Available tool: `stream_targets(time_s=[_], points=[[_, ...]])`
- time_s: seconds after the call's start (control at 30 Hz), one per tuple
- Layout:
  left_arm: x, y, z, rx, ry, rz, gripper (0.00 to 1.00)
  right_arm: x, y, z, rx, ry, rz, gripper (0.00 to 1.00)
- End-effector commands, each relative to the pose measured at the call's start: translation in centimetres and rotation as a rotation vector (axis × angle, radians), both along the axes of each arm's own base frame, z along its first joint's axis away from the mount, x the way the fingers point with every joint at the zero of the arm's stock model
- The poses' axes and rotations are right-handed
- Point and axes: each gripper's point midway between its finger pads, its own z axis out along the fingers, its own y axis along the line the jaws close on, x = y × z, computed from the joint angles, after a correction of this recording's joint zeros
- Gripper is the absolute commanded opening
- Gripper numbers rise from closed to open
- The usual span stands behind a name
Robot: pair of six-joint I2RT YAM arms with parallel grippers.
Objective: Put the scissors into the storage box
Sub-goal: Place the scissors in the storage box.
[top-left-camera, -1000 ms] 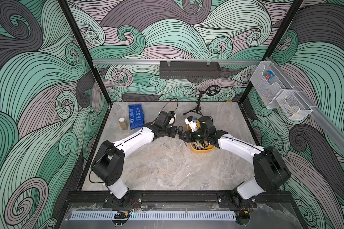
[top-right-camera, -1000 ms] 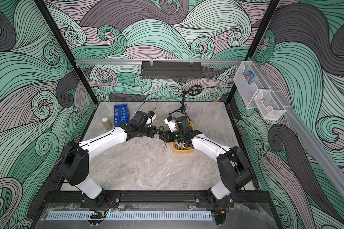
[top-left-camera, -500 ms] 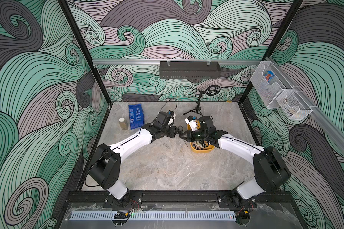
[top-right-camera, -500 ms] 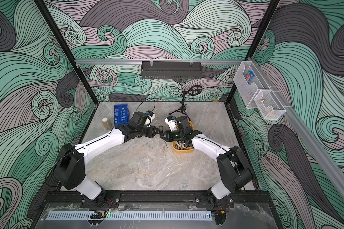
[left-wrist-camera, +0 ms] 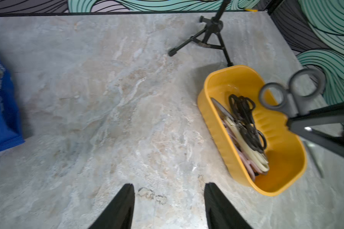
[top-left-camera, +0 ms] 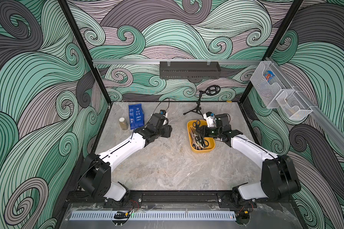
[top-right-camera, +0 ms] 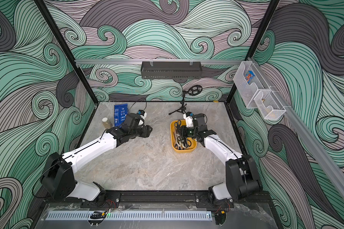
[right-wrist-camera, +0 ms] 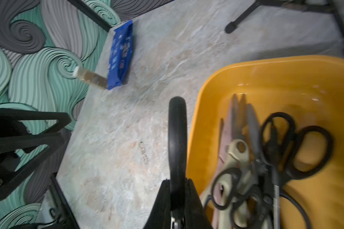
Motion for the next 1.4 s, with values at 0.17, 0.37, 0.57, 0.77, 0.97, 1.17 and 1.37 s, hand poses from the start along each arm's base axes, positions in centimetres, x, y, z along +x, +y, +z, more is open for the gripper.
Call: stream_targets(time_s=[0.17, 0.37, 0.57, 0.77, 0.97, 1.17, 1.37], points=[[2.0, 6.2, -0.4, -0.182, 0.034, 0.246, 0.60, -0.7, -6.1, -4.4, -0.392, 0.049, -0.119, 0.09], [2.2, 10.2, -0.6, -0.215, 0.021, 0.363, 0.60, -0.3, -8.0, -6.2, -0.514, 0.073, -0.167, 0.09], [2.0, 13.4, 0.0, -0.223, -0.049, 0.450, 0.61, -0.2, -7.0, -8.3, -0.579, 0.100, -0.101, 0.11], [2.7, 16.6, 0.6, -0.159, -0.154, 0.487, 0.62, 0.3, -5.4, -9.6, -0.616, 0.113, -0.044, 0.22], [3.1, 19.7, 0.7, -0.043, -0.269, 0.541, 0.62, 0.8, -5.2, -7.3, -0.585, 0.057, -0.065, 0.55], [2.6, 22.9, -1.9, 0.014, -0.329, 0.630, 0.62, 1.3, -8.0, -3.2, -0.582, -0.050, -0.208, 0.63], [2.3, 24.2, -3.0, 0.026, -0.413, 0.627, 0.61, 1.9, -13.9, -2.4, -0.614, -0.186, -0.426, 0.66]])
